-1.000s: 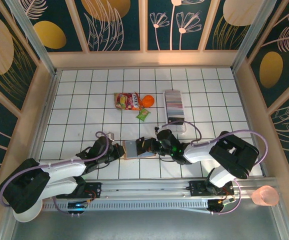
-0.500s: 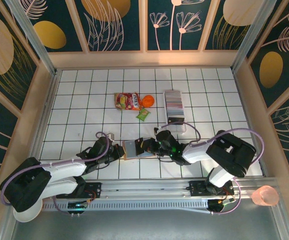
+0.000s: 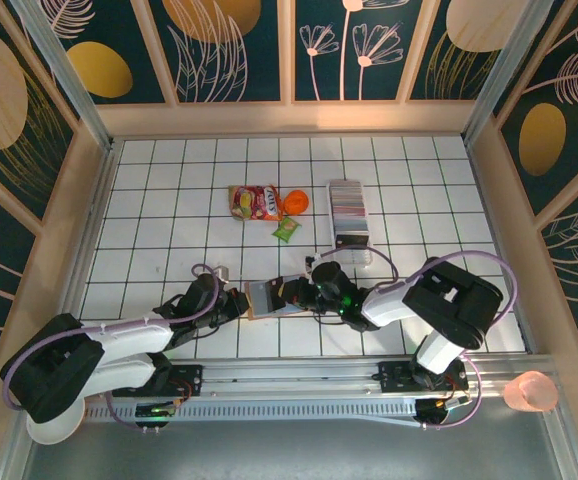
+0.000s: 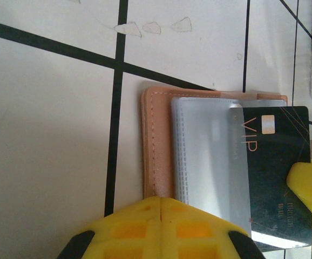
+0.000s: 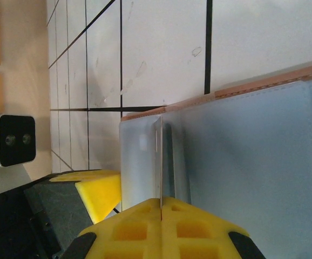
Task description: Put the credit cards into the card holder
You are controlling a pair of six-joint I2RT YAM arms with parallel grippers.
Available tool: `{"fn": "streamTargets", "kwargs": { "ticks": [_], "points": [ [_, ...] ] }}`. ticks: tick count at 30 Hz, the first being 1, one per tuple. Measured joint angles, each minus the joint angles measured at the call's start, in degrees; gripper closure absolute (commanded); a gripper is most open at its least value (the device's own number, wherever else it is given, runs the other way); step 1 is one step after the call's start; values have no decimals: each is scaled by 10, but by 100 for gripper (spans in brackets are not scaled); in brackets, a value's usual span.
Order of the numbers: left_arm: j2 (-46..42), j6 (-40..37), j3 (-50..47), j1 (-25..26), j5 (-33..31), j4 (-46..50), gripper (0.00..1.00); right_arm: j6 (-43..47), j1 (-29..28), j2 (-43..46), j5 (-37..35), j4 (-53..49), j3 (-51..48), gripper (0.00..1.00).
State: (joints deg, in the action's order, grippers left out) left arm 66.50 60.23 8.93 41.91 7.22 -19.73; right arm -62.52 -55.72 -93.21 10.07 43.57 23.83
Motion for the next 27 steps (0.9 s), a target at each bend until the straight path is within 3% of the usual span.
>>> {"fn": "streamTargets", "kwargs": {
  "ticks": [9,19,23,27],
  "points": [
    [2,0,-1,0,0,-3,100,0,0,-17,12,0,12,99],
    [1,0,-3,0,0,-8,100,20,-12,-13,12,-64,46,59],
    [-1,0,-4,0,0,-7,100,47,-17,12,-15,-152,76,57],
    [-2,0,-5,0,0,-7,100,72,-17,15,-35,-219,101,61]
  ]
}}
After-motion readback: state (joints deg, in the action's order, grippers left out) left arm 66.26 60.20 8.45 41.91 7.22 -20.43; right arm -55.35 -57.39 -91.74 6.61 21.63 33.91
